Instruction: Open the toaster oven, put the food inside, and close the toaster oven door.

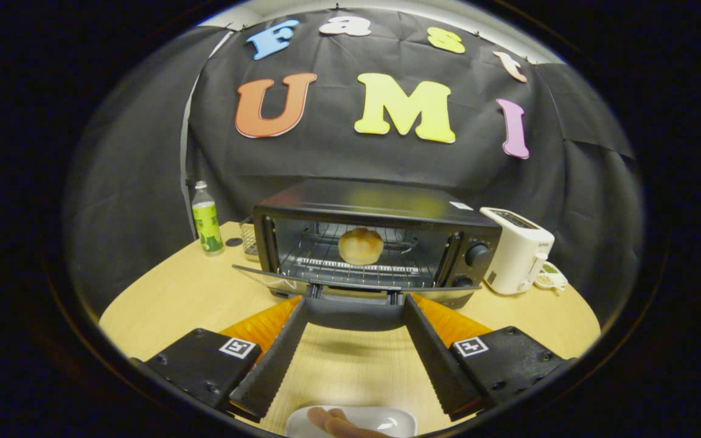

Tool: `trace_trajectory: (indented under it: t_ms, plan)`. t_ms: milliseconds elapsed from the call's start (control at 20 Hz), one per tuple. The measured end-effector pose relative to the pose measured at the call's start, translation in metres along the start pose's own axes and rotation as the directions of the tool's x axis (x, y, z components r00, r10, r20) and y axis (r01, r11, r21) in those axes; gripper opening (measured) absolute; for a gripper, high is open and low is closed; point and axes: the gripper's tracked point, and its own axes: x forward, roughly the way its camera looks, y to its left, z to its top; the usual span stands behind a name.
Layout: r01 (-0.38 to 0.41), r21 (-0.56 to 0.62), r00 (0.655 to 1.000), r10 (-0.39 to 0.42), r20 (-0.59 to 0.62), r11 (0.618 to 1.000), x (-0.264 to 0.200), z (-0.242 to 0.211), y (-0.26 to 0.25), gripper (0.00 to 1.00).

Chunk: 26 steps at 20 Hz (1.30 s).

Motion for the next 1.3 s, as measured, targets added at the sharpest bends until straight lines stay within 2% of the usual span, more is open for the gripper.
trace_trajectory:
  t_ms: [150, 300, 550, 1000, 1300]
  plan:
    - [-0.001, -0.023, 1.0, 0.001, 0.019, 1.0, 0.009, 0.012, -0.002, 1.0]
    - [-0.008, 0.008, 1.0, 0.007, 0.009, 1.0, 0.008, 0.015, -0.006, 1.0]
    - [-0.005, 0.037, 1.0, 0.005, 0.016, 0.999, -0.01, 0.018, -0.011, 1.0]
    - [0.01, 0.047, 0.998, -0.013, 0.064, 0.999, -0.074, 0.04, -0.02, 1.0]
    - [0.016, 0.074, 0.987, -0.027, 0.16, 0.997, -0.129, 0.077, -0.039, 1.0]
